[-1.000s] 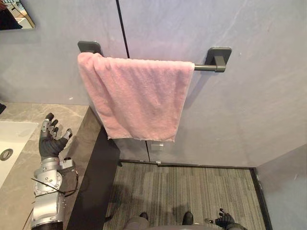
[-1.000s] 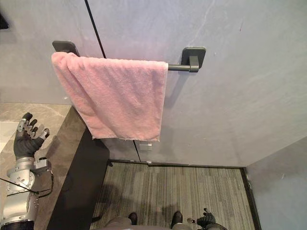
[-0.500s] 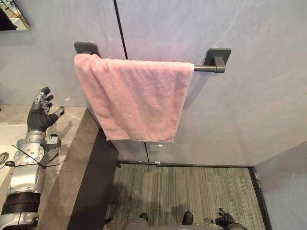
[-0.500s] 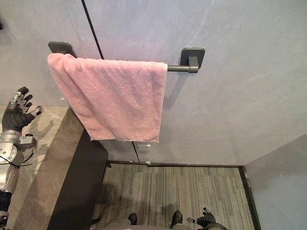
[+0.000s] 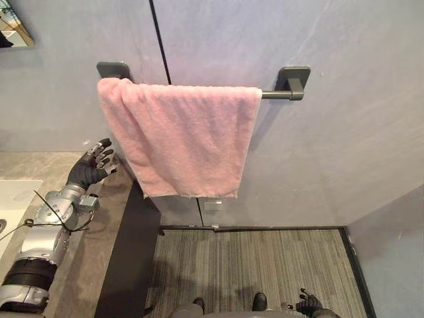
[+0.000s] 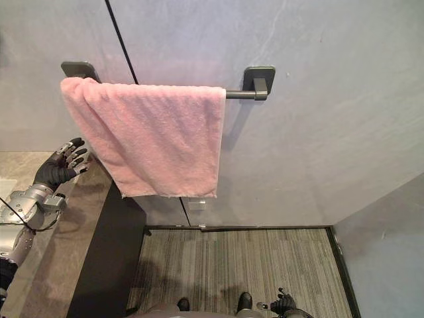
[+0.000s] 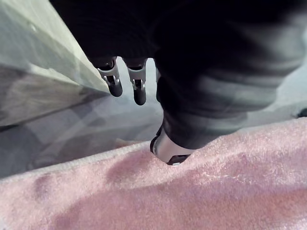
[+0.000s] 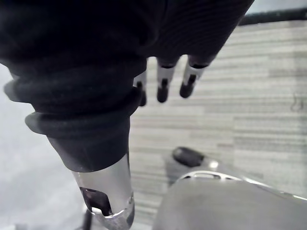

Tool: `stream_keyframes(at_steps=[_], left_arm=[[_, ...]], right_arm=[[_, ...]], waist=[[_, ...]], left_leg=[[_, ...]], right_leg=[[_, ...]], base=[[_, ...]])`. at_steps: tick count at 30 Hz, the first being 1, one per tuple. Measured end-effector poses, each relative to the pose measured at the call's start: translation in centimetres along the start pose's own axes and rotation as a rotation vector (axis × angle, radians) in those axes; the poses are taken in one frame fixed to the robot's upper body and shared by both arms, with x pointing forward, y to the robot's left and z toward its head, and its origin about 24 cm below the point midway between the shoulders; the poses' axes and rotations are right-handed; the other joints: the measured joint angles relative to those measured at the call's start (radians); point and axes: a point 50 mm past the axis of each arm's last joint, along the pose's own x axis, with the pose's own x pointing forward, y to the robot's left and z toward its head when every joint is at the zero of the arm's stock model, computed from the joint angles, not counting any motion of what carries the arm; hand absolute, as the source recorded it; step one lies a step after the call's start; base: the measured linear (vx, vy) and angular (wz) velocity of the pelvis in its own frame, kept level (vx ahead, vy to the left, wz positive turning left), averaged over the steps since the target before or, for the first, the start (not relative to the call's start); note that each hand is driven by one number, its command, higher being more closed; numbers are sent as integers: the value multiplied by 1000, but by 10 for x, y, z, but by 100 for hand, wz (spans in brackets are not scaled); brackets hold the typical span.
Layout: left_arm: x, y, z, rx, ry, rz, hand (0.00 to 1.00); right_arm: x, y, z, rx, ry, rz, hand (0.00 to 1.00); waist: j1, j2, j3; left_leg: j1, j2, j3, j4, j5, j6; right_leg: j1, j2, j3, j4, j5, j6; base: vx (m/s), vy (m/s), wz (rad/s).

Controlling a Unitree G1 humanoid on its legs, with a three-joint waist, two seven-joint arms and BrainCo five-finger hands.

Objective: Organize washtable

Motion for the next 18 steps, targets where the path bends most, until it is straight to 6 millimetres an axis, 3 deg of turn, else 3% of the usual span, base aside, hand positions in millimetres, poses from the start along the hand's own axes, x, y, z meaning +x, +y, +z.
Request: stream_keyframes(at_steps=[6,18], left_arm=[[2,-5,0,25,20,-63,0],[1,-17,-24,-5,110,-58,0]], right_arm=[[-1,0,-5,-1,17,3,0],[0,1,-6,-7,26,5,0]], waist=[[-1,0,0],[-1,-11,-15]], left_leg=[[5,-1,8,-2,0,0],[-3,2,42,-31,9,3]], right_leg=[[2,-1,3,0,0,0],[-36,1,33,-1,8,0]], base=[[-4,2,-2],[-15,-3,-7]])
